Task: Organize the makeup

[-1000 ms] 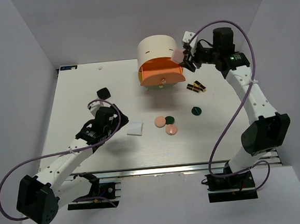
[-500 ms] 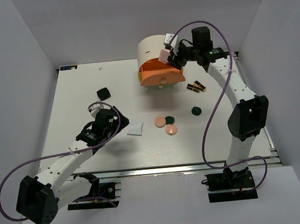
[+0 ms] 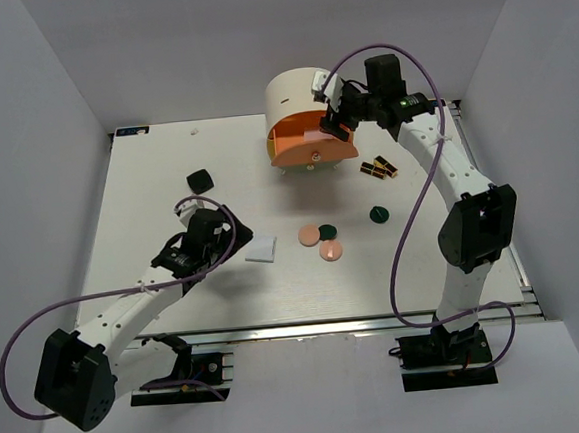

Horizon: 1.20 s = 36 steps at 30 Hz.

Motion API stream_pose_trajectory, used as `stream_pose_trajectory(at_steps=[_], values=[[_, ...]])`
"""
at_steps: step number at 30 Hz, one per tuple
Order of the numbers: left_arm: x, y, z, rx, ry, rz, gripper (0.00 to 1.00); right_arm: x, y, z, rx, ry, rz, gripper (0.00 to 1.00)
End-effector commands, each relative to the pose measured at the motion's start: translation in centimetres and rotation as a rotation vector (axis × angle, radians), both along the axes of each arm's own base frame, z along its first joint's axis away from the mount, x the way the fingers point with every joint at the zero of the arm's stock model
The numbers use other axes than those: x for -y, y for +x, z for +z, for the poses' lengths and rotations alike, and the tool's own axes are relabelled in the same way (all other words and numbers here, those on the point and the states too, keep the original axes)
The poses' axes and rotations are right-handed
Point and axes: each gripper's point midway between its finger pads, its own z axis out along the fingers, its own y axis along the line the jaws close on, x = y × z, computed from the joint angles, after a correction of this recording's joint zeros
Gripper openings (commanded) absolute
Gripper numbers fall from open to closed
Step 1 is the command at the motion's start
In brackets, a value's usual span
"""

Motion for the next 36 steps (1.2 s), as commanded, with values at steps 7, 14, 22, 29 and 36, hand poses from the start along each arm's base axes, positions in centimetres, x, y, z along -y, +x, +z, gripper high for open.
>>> stream_pose_trajectory(at_steps=[7,14,22,29,36], values=[[0.3,0.4,-1.5,-0.129,0.004,0.064,0.97,1.9,0.4,9.0,0.148,0.157,-0.168,0.72],[0.9,0.7,-4.3,-0.268,0.187,-0.091,0.98,6.6,-3.3,11.3,0.091,0.336,-0.315,0.81],[3.4,2.9,-4.8,-0.226,0.395,-0.384,0.98,10.2,-8.2,4.9,-0.028,0.323,-0.395,0.89],[4.8,2.6,-6.4,-0.212,0.467,-0.544,0.98,11.4,-9.3,3.7,-0.065,0.337,-0.418,0.89],[5.8,2.3,-8.2,-0.201,0.528,-0.619,0.98,11.2,-9.6,3.3,-0.116,0.37,-0.413,0.89]])
